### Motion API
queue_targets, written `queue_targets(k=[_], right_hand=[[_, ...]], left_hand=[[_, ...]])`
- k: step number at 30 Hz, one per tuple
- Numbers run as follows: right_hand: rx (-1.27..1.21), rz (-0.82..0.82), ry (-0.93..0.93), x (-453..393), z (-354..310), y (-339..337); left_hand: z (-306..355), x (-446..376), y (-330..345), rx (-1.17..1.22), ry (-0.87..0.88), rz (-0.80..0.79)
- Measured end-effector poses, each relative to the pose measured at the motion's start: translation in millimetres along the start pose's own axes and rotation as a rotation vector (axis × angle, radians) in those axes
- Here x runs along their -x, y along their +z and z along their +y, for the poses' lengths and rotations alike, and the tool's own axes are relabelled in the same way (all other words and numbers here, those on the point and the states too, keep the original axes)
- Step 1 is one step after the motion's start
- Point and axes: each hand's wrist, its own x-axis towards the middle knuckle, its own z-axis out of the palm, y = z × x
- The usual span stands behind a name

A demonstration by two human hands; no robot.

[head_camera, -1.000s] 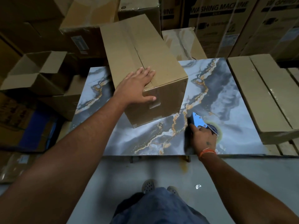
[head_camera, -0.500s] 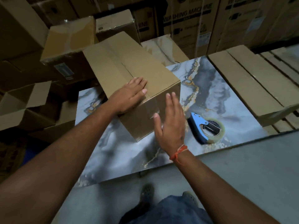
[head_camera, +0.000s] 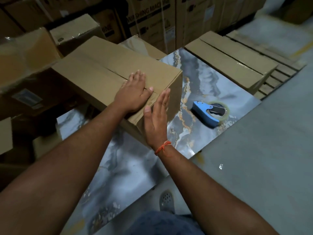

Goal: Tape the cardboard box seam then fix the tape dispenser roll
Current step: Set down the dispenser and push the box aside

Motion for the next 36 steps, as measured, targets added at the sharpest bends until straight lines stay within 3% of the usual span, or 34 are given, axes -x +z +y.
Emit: queue_targets(k=[9, 25, 27, 30, 32, 36], right_hand=[[-0.124, 0.048, 0.133, 3, 19, 15], [-0.275, -0.127, 0.627, -6, 28, -10], [-0.253, 0.017, 0.573, -22, 20, -23], [-0.097, 0.155, 0.324, -65, 2, -51], [-0.010, 0.091, 0.215, -97, -1, -66], [-0.056, -0.201, 0.231, -140, 9, -85]], left_hand=[[-1, 0, 4, -0.023, 0.010, 0.015], [-2, 4, 3, -0.034, 0.002, 0.033], [-1, 8, 4, -0.026, -0.002, 0.054], [1, 13, 6, -0.011, -0.034, 0.084], [1, 15, 8, -0.003, -0.085, 0.096], [-5, 9, 6, 0.000, -0.217, 0.122]])
